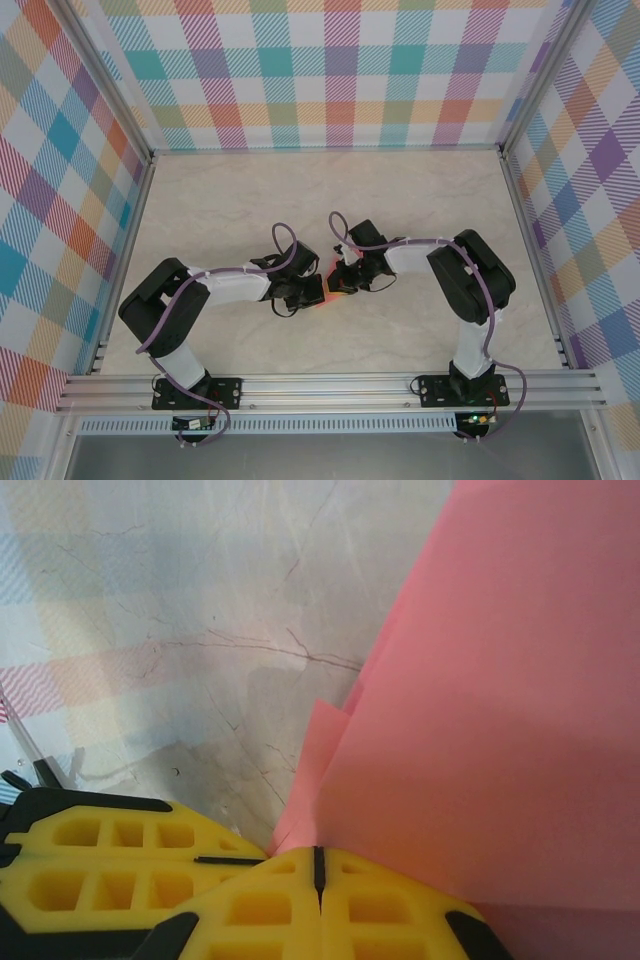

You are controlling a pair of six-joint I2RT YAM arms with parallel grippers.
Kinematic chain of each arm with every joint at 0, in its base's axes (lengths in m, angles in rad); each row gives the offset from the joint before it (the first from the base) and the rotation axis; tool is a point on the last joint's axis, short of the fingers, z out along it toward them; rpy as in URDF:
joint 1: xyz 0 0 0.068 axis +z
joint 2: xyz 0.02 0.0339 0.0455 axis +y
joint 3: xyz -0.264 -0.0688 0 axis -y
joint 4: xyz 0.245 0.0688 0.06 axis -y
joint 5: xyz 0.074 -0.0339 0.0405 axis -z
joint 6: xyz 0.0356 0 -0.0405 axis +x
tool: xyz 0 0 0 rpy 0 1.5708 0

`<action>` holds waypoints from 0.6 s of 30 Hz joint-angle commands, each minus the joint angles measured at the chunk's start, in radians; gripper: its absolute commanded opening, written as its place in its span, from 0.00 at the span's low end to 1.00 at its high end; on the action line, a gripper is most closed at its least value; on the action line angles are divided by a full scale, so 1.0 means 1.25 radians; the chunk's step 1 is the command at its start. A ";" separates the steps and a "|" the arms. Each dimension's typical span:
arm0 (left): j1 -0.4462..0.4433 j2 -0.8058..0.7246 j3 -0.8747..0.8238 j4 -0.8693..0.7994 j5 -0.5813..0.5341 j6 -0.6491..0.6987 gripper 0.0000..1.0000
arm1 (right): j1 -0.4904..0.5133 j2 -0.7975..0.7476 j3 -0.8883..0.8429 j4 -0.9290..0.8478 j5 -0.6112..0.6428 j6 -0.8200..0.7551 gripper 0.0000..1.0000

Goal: Fold a paper plane with a square sheet of paper (pick it up from the middle)
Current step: Fourth fold the wing at the center of the table.

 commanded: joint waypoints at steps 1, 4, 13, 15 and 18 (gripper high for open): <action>-0.007 0.023 -0.058 -0.162 -0.056 -0.014 0.00 | -0.067 0.014 -0.010 0.025 0.104 0.009 0.00; -0.006 0.021 -0.068 -0.158 -0.054 -0.015 0.00 | -0.115 0.015 -0.010 0.032 0.098 0.007 0.00; -0.006 0.016 -0.066 -0.148 -0.046 -0.009 0.00 | -0.243 0.008 0.017 0.026 0.125 0.016 0.00; -0.007 0.014 -0.063 -0.147 -0.044 -0.006 0.00 | -0.243 -0.022 0.021 0.021 0.126 0.015 0.00; -0.007 0.010 -0.058 -0.143 -0.041 -0.003 0.00 | -0.222 -0.088 0.006 0.017 0.108 0.026 0.00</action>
